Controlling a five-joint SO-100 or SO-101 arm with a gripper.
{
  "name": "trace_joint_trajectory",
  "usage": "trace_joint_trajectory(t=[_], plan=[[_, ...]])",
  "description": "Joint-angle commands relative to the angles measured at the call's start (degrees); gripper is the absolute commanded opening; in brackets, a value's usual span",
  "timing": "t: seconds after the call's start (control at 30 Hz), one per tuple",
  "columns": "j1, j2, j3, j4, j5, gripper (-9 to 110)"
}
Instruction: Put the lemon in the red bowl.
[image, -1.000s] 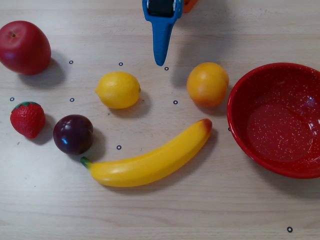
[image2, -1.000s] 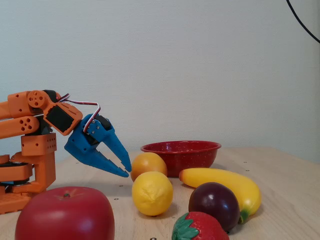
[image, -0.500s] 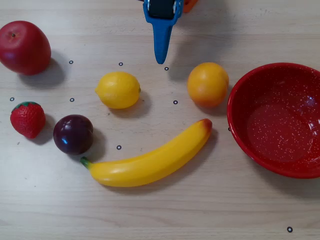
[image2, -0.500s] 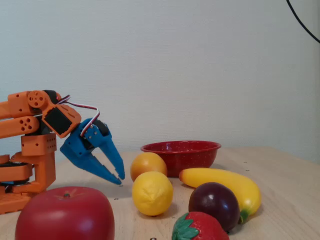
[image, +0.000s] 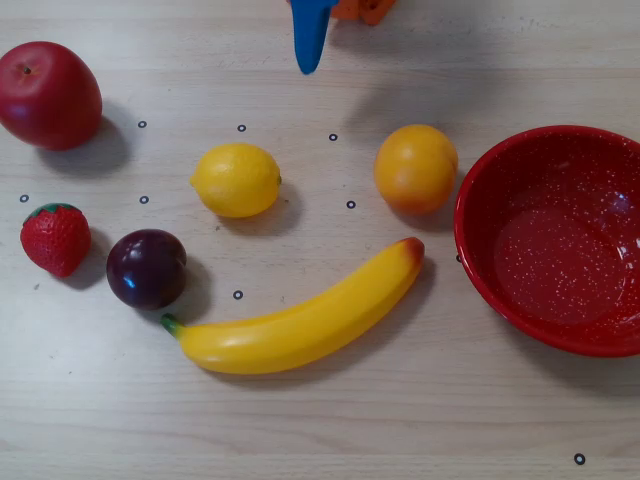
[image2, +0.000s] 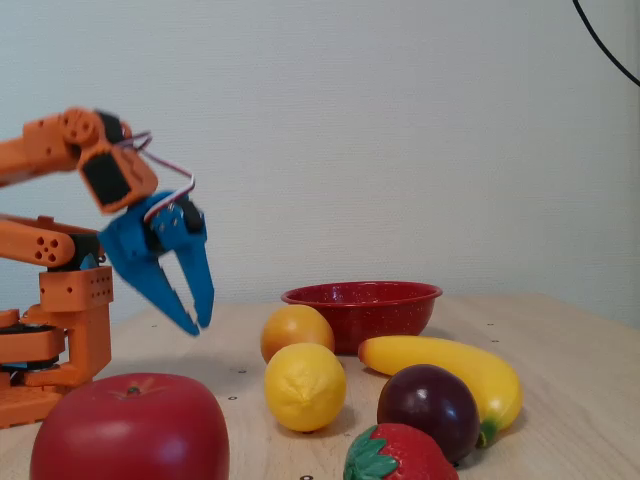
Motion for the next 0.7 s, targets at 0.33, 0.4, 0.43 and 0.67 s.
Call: trace_joint_trajectory(t=[0.33,0.4,0.43,0.67], plan=[[-8.61,-24.96,-28.21,7.29,6.68,0],[-10.02,-29.36,-32.61,8.96,7.21,0],[-10.63,-31.64,-34.89,9.84,7.29,0],[-13.36,-43.33,-47.81,16.52,11.78,8]])
